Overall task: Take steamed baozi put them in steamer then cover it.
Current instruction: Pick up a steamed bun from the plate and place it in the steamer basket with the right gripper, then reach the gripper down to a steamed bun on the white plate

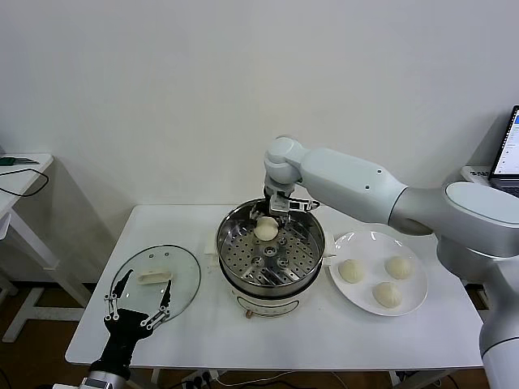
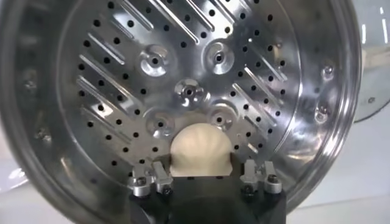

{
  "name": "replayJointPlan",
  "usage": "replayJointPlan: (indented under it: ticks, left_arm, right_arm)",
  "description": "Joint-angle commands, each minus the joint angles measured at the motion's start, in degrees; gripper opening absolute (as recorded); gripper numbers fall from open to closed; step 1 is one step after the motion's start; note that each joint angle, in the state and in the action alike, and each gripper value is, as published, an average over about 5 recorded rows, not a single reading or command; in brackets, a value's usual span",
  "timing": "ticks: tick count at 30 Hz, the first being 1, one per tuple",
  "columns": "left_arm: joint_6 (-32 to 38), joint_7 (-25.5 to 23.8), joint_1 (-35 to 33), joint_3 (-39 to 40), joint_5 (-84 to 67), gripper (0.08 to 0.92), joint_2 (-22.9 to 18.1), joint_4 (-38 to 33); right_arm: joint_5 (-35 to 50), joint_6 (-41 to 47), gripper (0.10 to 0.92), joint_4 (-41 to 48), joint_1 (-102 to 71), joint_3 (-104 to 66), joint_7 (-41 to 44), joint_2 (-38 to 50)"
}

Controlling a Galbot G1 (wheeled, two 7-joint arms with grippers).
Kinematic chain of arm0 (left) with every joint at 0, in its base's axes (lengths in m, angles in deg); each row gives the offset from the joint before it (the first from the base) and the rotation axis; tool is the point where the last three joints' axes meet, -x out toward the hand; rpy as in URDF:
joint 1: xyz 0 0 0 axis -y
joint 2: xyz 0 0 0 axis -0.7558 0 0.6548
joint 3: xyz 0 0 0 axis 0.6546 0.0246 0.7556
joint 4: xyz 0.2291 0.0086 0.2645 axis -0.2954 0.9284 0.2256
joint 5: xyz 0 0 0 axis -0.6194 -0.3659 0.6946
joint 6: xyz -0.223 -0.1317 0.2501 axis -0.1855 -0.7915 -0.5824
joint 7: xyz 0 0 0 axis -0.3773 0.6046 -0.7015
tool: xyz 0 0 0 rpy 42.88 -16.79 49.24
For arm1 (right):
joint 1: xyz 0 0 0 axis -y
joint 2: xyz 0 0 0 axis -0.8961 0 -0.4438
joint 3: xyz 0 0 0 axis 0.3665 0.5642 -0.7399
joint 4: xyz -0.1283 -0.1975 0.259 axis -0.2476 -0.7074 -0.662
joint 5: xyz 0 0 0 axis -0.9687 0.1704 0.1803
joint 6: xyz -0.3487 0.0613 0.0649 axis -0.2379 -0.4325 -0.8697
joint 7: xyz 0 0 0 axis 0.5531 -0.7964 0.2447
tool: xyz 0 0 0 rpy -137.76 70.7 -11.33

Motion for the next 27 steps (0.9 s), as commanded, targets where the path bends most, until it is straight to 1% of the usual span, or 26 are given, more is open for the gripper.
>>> replayJointPlan:
  ticks: [1, 5, 8, 9, 13, 16, 21, 27]
  left_arm:
    - [0.0, 0.0, 0.0, 0.0, 0.0, 0.823, 0.0, 0.1]
    - [-0.1, 0.0, 0.3, 0.0, 0.0, 0.823, 0.0, 0.0]
    - [-0.2, 0.1, 0.5, 0.1, 0.0, 0.823, 0.1, -0.1]
    - [-0.2, 0.1, 0.5, 0.2, 0.0, 0.823, 0.2, -0.2]
    - [-0.3, 0.1, 0.8, 0.7, 0.0, 0.823, 0.3, -0.2]
    - [-0.3, 0.1, 1.0, 1.2, 0.0, 0.823, 0.3, -0.1]
    - [-0.3, 0.0, 1.1, 1.8, 0.1, 0.823, 0.3, -0.1]
    - [-0.3, 0.0, 0.8, 1.7, 0.1, 0.823, 0.2, -0.4]
  right_arm:
    - [0.3, -0.2, 0.809, 0.7, -0.7, -0.1, -0.2, -0.9]
    - [8.4, 4.7, 0.822, -4.9, 2.3, -0.9, 2.6, 4.9]
    - [17.8, 12.4, 0.822, -9.3, 6.5, -1.3, 5.7, 12.0]
    - [21.9, 16.2, 0.823, -10.2, 8.3, -1.0, 6.9, 14.7]
    - [38.1, 32.5, 0.823, -10.0, 14.9, 3.5, 9.9, 24.2]
    - [45.9, 40.1, 0.823, -7.6, 16.6, 8.4, 10.6, 29.6]
    - [48.3, 43.9, 0.823, -4.6, 12.4, 13.8, 9.1, 34.6]
    - [47.2, 44.8, 0.823, -2.6, 2.2, 13.8, 4.2, 34.8]
